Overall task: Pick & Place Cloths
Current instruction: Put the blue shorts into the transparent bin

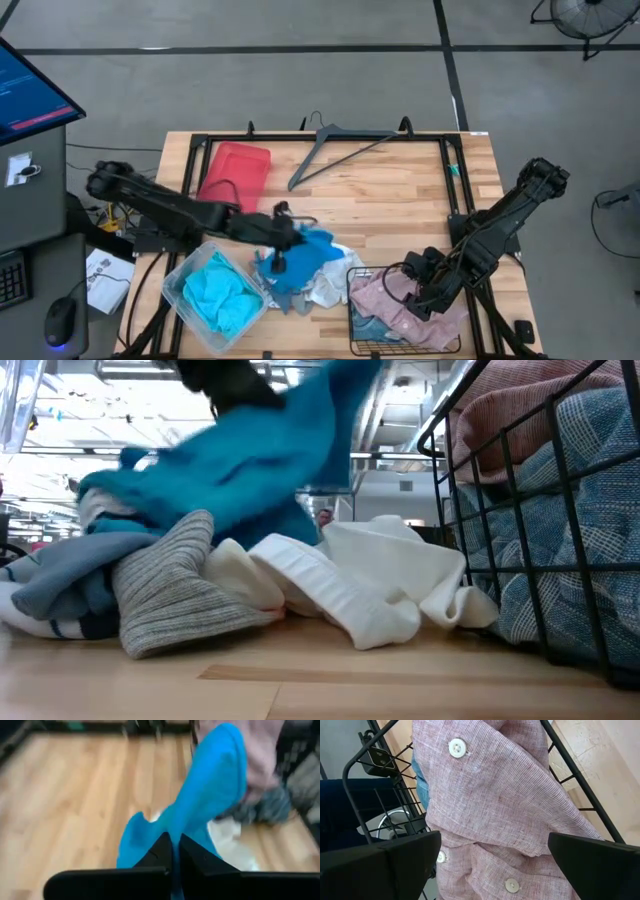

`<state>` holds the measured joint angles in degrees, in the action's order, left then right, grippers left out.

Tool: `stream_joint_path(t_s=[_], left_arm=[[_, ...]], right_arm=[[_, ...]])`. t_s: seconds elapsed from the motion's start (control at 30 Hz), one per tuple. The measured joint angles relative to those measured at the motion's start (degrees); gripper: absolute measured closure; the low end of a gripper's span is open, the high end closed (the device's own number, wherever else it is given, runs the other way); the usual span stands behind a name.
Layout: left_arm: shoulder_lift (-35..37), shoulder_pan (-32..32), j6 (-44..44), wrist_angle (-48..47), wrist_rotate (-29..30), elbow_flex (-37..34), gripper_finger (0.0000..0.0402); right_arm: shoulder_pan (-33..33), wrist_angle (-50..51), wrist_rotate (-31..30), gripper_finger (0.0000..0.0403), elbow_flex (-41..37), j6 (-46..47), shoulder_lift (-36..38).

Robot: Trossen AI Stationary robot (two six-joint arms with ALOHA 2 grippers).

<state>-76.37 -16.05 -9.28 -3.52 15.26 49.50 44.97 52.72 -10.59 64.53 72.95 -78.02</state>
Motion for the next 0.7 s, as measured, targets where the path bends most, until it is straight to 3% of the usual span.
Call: stream_joint_path(t_s=[0.37,0.7], left_arm=[[22.5,1.4,5.4,-1.6,8.4,0.0,0.0401],[34.1,6.1,15.7,-3.4,14.1,0.0,0.0401]], right_arm=[[0.0,0.1,-1.5,0.004,0.0,-0.5,0.0],[-0.2,0.0,-1.5,0.004,0.0,-0.5,0.0]])
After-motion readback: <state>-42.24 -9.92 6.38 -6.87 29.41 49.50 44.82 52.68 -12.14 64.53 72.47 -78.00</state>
